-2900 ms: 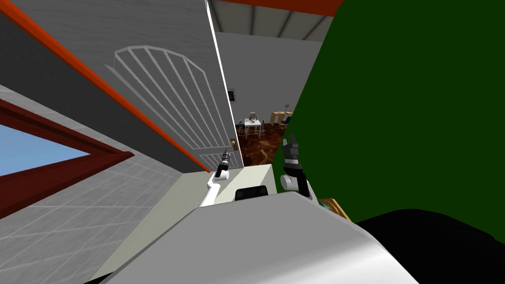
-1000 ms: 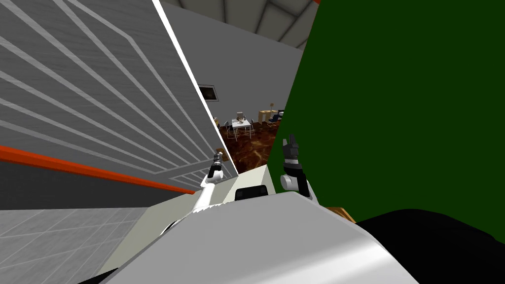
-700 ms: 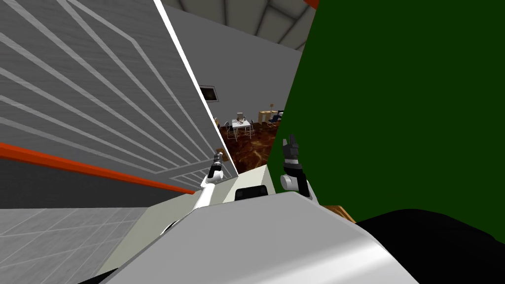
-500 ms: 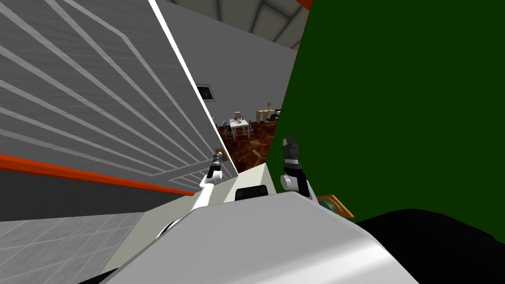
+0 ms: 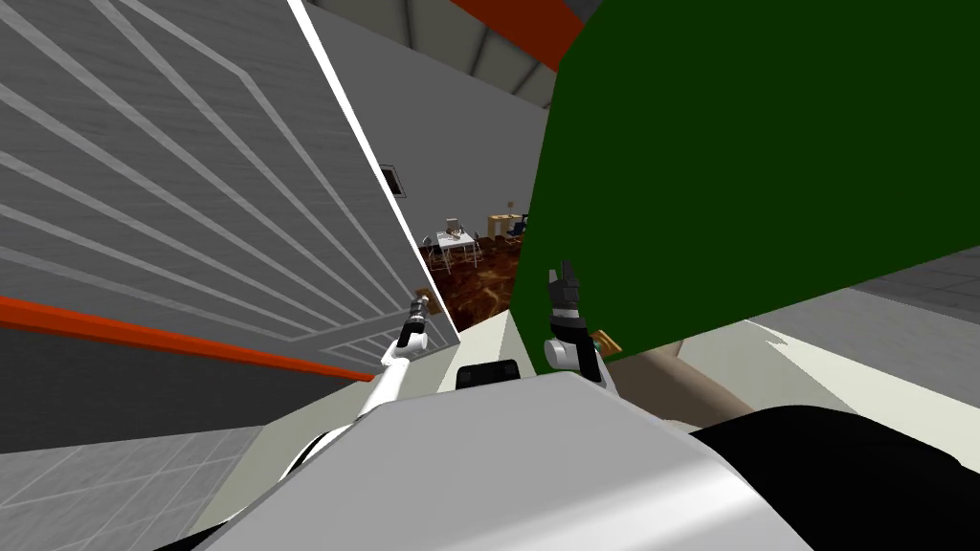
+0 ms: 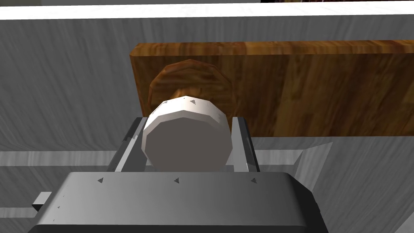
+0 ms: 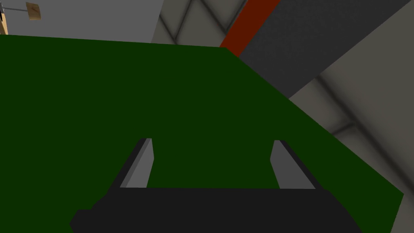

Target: Pull the door open

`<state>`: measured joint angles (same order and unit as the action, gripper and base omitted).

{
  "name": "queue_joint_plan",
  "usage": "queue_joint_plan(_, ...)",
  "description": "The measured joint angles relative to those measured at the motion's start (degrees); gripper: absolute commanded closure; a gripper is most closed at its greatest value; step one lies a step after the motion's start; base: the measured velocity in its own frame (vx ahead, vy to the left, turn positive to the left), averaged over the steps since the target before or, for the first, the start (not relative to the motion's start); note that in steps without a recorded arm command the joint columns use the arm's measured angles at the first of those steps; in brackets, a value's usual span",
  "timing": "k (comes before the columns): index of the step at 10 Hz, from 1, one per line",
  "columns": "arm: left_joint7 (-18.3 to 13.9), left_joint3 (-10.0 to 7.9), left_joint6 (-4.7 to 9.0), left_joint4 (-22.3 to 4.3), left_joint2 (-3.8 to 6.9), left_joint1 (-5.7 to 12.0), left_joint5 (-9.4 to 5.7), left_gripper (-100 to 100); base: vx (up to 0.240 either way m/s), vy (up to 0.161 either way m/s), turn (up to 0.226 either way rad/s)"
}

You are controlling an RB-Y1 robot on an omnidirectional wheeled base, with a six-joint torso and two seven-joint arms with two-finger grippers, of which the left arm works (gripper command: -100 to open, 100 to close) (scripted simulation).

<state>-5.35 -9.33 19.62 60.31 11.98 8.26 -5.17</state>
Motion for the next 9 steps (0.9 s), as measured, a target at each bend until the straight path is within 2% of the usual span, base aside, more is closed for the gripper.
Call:
queue_joint_plan(3,-1.9,1.21,0.56,-0.5,2.10,-0.33,-0.42,100,-0.209,0.019,-0.102)
queue_joint_plan(4,-2.6,1.74,0.77,-0.8,2.72,-0.37,-0.54,100,-0.087,0.016,-0.012)
queue_joint_plan(5,-2.7,1.86,0.72,-0.9,2.73,-0.55,-0.52,100,-0.137,0.022,-0.081)
queue_joint_plan(9,-4.4,3.60,1.18,-0.4,4.32,-0.70,-0.59,100,-0.230,0.078,-0.131)
